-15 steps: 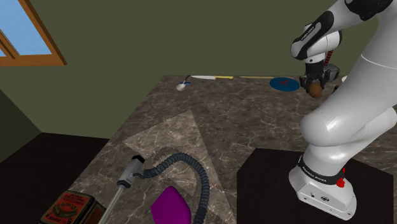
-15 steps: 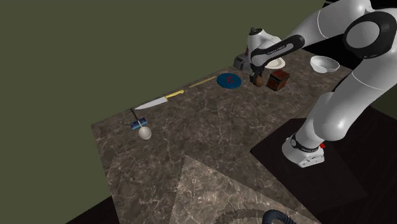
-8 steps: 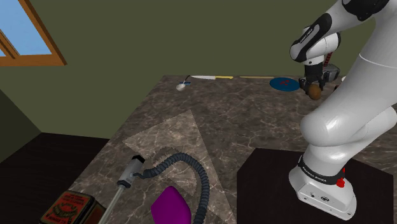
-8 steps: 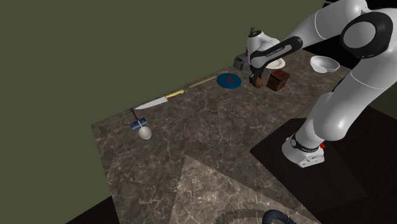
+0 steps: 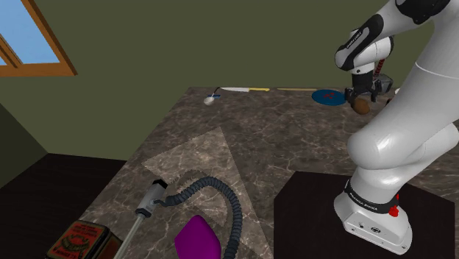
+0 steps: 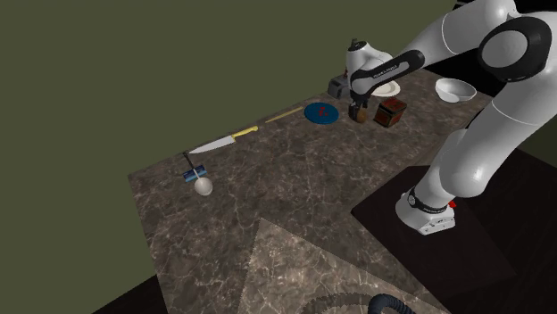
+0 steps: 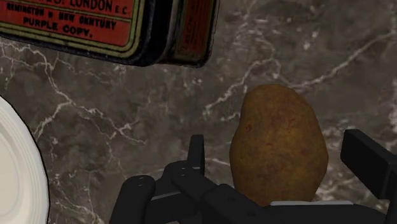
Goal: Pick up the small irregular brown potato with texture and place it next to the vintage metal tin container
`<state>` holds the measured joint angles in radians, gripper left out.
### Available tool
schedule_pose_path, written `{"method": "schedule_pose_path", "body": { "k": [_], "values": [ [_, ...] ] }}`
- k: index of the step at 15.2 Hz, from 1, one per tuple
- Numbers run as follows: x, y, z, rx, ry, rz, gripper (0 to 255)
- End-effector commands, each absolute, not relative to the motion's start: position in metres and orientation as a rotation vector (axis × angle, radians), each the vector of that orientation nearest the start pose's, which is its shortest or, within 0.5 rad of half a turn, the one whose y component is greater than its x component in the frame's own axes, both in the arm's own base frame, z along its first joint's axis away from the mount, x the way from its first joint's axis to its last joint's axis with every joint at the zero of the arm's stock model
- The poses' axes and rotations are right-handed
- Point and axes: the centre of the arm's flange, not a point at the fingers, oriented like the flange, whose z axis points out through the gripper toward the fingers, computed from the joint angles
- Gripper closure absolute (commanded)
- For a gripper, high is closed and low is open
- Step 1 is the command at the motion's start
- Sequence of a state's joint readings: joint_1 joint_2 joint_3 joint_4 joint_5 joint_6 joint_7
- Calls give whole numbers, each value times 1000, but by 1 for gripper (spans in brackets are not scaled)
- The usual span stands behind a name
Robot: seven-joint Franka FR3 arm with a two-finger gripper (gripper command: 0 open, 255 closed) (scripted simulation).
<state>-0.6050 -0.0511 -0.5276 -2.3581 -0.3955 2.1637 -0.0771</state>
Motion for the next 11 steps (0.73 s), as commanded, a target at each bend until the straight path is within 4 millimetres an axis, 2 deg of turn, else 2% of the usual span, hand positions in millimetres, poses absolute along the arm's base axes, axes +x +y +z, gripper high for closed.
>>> {"method": "schedule_pose_path", "body": {
  "k": [1,3,11],
  "values": [
    [196,-439,357,-2999,1279,462,0],
    [203,-438,379,-2999,1279,462,0],
    [203,-438,379,-2999,1279,462,0]
  ]
}}
